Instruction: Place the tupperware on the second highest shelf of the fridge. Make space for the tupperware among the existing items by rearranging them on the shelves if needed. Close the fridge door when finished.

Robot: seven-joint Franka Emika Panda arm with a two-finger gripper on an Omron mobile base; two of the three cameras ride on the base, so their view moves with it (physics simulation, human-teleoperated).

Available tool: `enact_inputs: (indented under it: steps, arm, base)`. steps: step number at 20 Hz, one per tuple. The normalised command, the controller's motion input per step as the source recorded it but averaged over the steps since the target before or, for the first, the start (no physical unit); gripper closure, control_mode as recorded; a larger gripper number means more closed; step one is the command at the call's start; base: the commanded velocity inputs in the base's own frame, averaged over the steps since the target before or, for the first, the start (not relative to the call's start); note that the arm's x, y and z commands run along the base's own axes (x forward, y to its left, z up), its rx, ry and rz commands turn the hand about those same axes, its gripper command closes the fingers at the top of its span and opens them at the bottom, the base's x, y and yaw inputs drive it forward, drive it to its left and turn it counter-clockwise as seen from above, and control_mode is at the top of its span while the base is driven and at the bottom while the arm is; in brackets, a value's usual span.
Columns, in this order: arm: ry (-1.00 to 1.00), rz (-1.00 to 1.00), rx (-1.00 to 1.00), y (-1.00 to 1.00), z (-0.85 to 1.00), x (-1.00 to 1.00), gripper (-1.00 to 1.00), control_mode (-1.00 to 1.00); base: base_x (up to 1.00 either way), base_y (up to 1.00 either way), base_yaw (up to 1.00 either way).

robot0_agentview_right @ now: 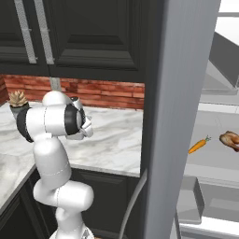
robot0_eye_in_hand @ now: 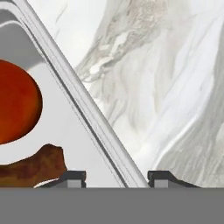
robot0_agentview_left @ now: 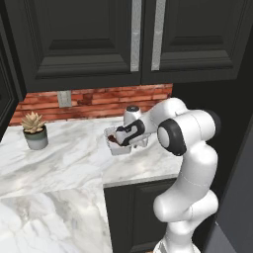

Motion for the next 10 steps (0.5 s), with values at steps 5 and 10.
enact_inputs:
  steps: [5, 10]
  arm:
    - [-0.03, 0.00, 0.00, -0.04, 0.21, -0.20, 1.00, -1.00]
    - [-0.18, 0.02, 0.03, -0.26, 0.42, -0.60, 1.00, -1.00]
  base:
    - [0.00, 0.00, 0.00]
    - [0.00, 0.00, 0.00]
